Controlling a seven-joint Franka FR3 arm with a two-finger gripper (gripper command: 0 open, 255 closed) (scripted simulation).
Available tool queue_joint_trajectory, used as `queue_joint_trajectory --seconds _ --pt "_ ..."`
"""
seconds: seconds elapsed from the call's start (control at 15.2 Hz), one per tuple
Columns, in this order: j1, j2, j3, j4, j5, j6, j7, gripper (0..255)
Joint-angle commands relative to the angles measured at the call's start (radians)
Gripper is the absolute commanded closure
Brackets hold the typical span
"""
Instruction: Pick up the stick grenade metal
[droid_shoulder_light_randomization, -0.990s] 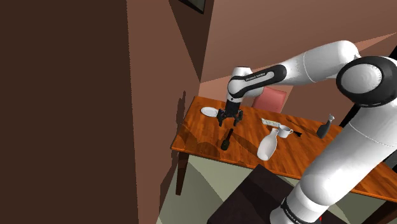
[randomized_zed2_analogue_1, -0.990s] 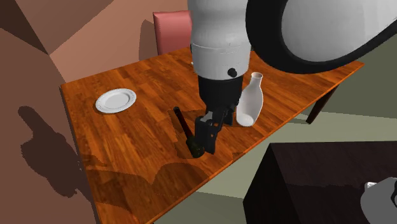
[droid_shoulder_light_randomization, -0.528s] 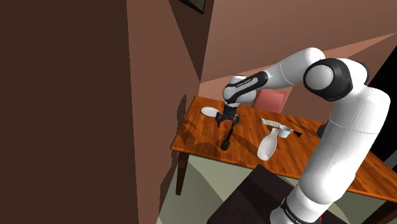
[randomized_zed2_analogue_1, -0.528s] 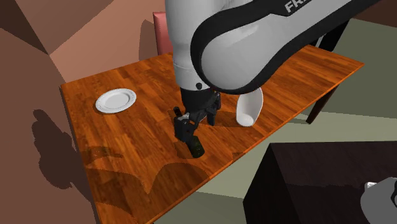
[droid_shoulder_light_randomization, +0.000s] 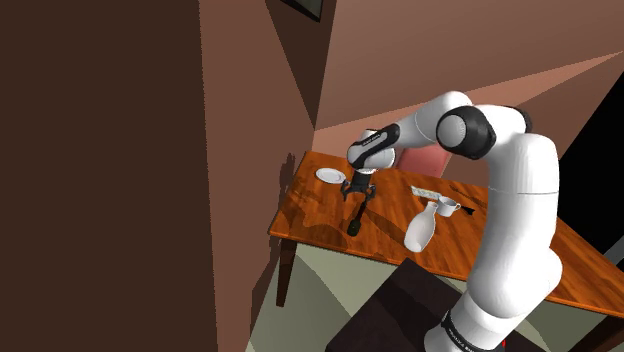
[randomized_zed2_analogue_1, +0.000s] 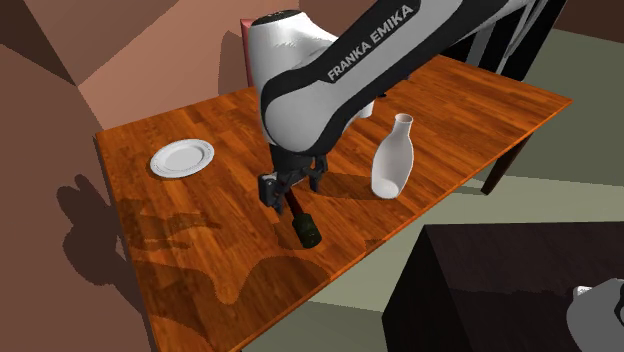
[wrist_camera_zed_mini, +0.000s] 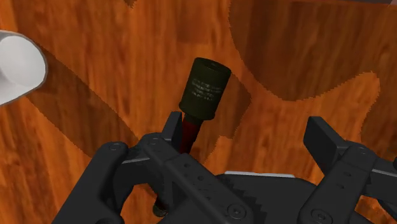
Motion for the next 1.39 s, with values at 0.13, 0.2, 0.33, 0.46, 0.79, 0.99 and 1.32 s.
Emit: queue_joint_trajectory --seconds 0.13,0.2,0.33,0.46,0.79,0.99,1.32 --pt "-0.036 0.129 -0.013 0.111 0.032 0.020 0.025 0" --pt "-0.047 0.161 -0.016 0.141 0.040 0.022 0.030 0" --pt "-0.069 0.226 -0.022 0.203 0.056 0.025 0.042 0" --pt "-0.092 0.290 -0.027 0.268 0.071 0.025 0.055 0" --pt "-0.154 0.454 -0.039 0.447 0.105 0.011 0.095 0" --pt "-0.165 0.496 -0.037 0.480 0.111 0.020 0.099 0" --pt "-0.172 0.552 -0.028 0.508 0.118 0.049 0.097 0"
